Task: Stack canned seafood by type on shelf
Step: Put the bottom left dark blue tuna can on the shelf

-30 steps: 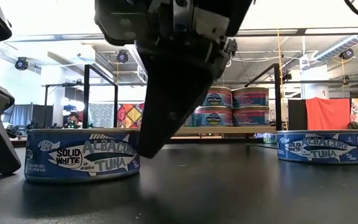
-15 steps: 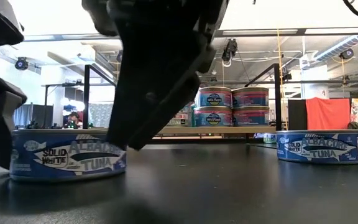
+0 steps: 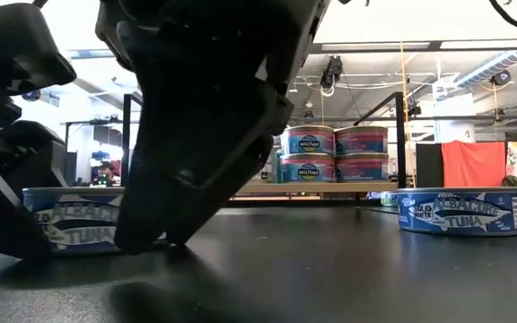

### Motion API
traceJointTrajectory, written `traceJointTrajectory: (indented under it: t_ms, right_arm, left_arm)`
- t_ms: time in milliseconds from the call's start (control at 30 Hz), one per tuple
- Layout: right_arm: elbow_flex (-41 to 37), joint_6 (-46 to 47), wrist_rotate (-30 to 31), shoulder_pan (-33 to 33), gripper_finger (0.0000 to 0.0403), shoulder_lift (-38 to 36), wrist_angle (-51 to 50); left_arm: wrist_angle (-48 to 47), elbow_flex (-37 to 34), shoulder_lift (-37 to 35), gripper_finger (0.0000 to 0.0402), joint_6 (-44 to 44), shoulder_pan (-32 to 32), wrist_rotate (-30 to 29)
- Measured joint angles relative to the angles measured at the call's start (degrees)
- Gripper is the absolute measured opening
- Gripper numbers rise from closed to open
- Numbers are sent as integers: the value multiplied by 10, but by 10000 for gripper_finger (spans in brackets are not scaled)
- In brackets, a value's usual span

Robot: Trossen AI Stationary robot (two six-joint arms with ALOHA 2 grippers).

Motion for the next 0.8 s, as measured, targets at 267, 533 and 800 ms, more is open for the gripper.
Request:
traceJointTrajectory:
  t_ms: [267,533,800]
  right_arm:
    - [3,-7,-9,-9,296,1,4]
    - [6,-9,-14,-17,302,1,-4]
    - [5,-8,-9,-17,327,1,-15]
  left_arm:
    - [7,-2,-9,355,54,17,27]
    - [52,-5,1,355,125,23,-3]
    - [86,-8,9,356,91,23,-18]
